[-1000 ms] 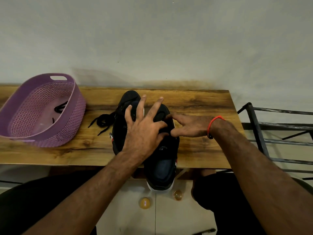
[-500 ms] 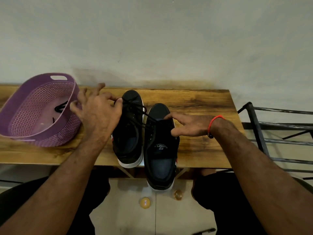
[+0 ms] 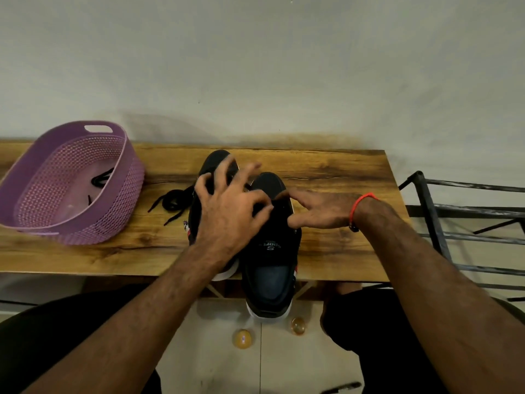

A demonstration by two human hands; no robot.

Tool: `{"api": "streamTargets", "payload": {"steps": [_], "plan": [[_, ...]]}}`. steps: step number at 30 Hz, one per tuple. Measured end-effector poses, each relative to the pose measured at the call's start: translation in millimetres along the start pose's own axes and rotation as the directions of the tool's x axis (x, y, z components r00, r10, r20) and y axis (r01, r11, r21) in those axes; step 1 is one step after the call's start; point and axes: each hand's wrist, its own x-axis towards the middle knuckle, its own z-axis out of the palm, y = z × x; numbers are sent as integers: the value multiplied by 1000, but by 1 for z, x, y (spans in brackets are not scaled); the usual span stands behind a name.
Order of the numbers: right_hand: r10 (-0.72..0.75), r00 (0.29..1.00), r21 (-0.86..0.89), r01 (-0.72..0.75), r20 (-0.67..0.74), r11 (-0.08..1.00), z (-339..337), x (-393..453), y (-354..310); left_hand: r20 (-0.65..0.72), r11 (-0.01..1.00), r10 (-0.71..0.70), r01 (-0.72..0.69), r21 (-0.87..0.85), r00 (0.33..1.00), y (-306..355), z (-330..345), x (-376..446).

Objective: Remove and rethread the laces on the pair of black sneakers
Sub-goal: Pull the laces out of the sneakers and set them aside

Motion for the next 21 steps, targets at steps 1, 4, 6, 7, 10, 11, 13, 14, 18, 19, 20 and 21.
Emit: {"api": "streamTargets", "payload": {"steps": [1,4,6,7,10,11,13,14,18,19,20,21], "plan": [[-3,1000,-3,3,1,1000,0,0,0,-62,996,-91,92,7,994,-9,-6,4],[-5,1000,10,5,6,1000,0,0,0,-186,926,-377,368,-79,907,-48,-23,15],[-8,1000,14,8,3,1000,0,0,-1,-118,893,-444,429,-134,888,-62,-27,17],[-16,1000,12,16,0,1000,0,0,-2,-56,894,-431,419,-157,900,-61,-27,18],[-28,1000,-11,28,-14,1000,1,3,-4,108,946,-236,254,-199,966,-39,-18,16],[-23,1000,-26,23,-21,999,2,5,-3,156,964,-158,186,-188,975,-32,-14,14],[-25,998,-64,21,-61,998,7,9,-3,270,984,-76,116,-138,960,-25,-5,11],[-49,993,-96,39,-108,995,11,11,-5,326,987,-75,117,-110,942,-26,-2,10],[-201,914,-305,91,-353,948,26,18,-21,393,985,-111,155,-81,913,-33,-4,12],[-229,899,-354,90,-374,931,28,21,-25,394,983,-113,159,-87,912,-33,-6,12],[-247,889,-389,86,-385,917,31,22,-27,399,982,-115,164,-92,910,-34,-8,13],[-257,882,-409,82,-395,909,31,23,-29,405,981,-116,168,-94,907,-34,-9,13]]}}
